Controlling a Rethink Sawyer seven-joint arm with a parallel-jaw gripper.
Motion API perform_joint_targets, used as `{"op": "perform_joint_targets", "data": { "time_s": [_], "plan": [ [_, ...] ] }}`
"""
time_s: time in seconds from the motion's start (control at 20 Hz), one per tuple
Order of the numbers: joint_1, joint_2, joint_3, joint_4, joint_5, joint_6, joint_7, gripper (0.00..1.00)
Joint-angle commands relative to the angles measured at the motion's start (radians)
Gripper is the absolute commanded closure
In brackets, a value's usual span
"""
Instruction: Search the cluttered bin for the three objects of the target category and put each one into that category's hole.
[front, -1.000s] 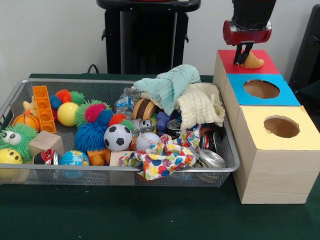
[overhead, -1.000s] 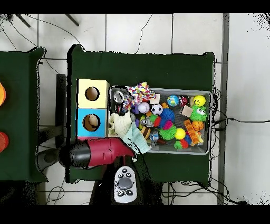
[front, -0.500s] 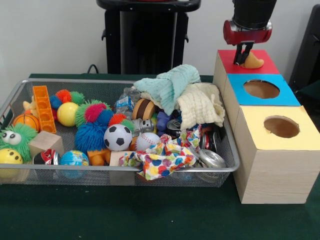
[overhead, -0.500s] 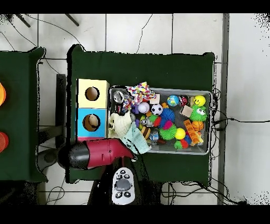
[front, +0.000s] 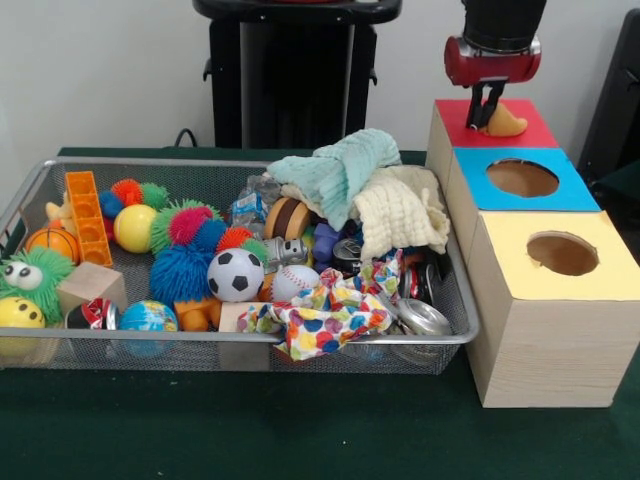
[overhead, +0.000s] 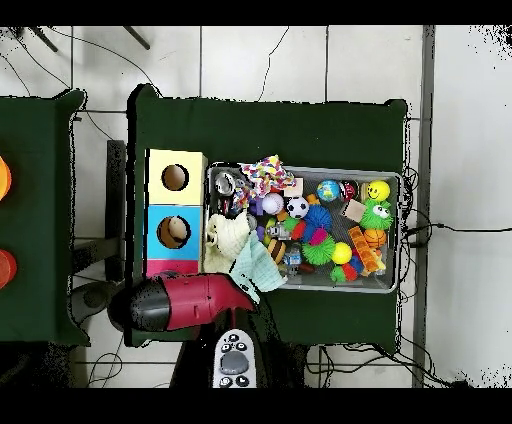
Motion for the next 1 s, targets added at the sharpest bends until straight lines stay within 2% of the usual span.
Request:
{"op": "perform_joint_targets", "data": {
  "time_s": [0.05, 0.4, 0.6, 1.0],
  "plan": [
    [-0.141, 0.099, 0.014, 0.085, -0.094, -0.349, 0.144, 1.00],
    [-0.173, -0.037, 0.061, 0.133, -0.053, -0.211, 0.109, 1.00],
    [-0.165, -0.116, 0.065, 0.139, -0.033, -0.127, 0.101, 1.00],
    [-0.110, -0.338, 0.033, 0.128, 0.018, 0.131, 0.104, 1.00]
  ]
}}
